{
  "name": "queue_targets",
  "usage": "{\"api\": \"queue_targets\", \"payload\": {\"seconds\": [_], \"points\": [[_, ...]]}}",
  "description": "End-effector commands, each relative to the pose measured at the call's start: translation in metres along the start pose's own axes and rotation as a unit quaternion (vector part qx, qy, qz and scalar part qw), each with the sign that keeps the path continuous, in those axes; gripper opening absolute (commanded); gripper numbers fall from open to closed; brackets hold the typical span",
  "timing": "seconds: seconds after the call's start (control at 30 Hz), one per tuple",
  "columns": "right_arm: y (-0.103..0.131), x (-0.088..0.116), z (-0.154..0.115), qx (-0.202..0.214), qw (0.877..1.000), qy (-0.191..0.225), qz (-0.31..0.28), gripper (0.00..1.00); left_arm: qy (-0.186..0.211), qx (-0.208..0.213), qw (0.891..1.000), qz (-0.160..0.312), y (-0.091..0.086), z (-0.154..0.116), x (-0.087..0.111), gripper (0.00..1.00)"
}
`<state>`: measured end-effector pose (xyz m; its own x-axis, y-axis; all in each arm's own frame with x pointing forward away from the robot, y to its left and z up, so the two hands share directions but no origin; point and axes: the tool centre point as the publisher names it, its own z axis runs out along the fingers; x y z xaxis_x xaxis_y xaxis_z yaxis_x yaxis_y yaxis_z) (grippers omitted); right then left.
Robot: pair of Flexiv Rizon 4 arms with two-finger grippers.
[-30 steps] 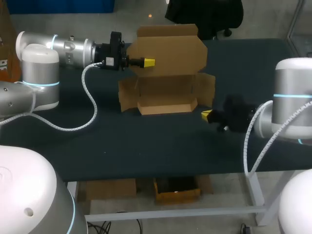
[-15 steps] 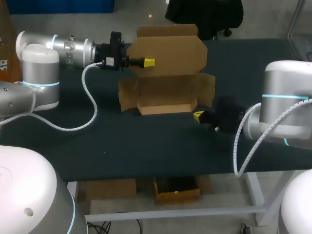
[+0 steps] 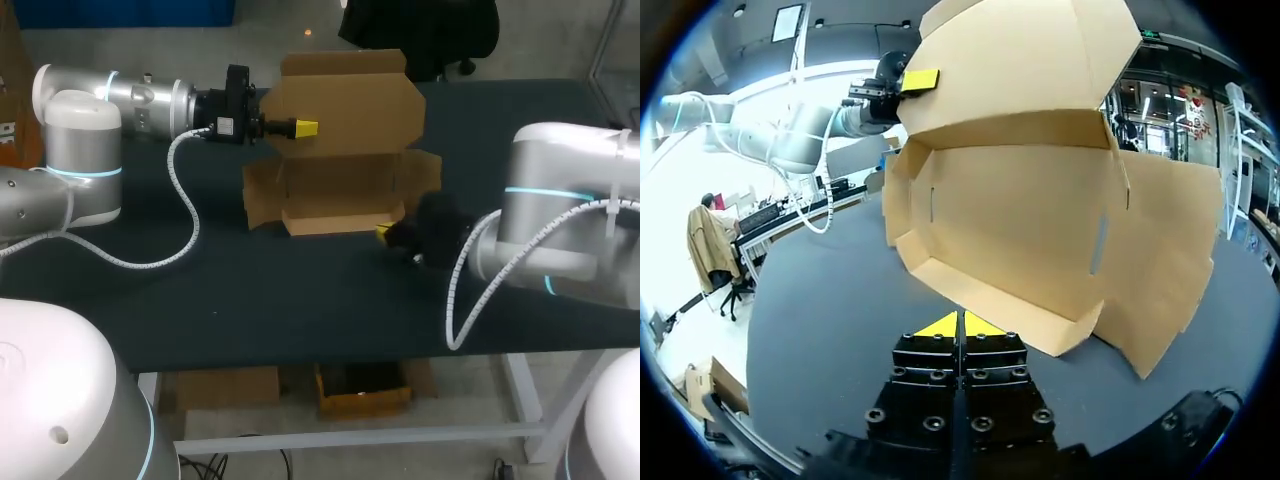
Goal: Assemble the packaging by folding the flat box into shape, placing the metal phone stand inside, and closing the box properly
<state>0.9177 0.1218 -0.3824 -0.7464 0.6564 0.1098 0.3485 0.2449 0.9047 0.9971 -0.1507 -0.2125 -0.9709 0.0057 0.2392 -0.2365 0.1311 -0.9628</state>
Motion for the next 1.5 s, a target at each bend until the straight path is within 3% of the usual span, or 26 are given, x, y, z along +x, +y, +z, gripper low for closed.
{"api": "queue_targets", "payload": {"seconds": [0.03,0.77,1.5], "points": [[-0.007,0.002,0.025,-0.009,1.000,-0.020,0.003,0.00,0.002,0.000,1.000,0.000,0.002,0.000,-0.001,0.00],[-0.007,-0.010,0.068,-0.028,0.998,-0.060,0.021,0.00,0.002,0.000,1.000,0.000,0.002,0.000,-0.001,0.00],[-0.013,-0.017,0.089,-0.025,0.996,-0.075,0.032,0.00,0.002,0.000,1.000,0.000,0.002,0.000,-0.001,0.00]]}}
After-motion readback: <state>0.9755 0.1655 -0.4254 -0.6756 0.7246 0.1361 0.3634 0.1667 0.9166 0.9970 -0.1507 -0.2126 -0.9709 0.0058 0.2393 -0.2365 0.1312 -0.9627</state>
